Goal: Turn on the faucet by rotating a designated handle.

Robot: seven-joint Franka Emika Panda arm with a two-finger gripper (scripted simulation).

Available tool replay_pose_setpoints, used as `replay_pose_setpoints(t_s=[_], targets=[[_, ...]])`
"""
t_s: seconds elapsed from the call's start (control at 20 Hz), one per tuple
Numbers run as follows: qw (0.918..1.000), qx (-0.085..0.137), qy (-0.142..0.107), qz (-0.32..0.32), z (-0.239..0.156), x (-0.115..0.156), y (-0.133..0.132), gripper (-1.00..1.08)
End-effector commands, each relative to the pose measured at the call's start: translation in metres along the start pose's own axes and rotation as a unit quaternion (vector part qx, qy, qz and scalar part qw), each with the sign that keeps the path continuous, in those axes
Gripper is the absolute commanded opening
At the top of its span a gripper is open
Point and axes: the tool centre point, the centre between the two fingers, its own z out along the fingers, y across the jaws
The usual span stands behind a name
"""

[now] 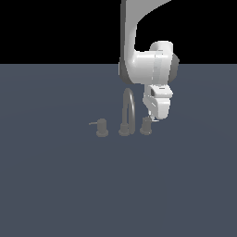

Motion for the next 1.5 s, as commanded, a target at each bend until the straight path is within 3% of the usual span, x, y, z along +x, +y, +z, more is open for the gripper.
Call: replay_pose_setpoints(t_s=[0.0,0.4,0.45,1.15,1.25,1.45], targets=[[1.0,0.0,0.0,0.001,0.0,0.004,0.006,-1.0],[1.0,0.0,0.0,0.001,0.0,0.017,0.029,-1.0],[1.0,0.005,0.0,-0.003,0.0,0.01,0.021,-1.0],[1.0,0.001,0.0,0.001,0.0,0.006,0.065,-1.0],[1.0,0.008,0.004,0.003,0.0,0.012,0.057,-1.0],[1.0,0.005,0.003,0.002,0.0,-0.001,0.066,-1.0]])
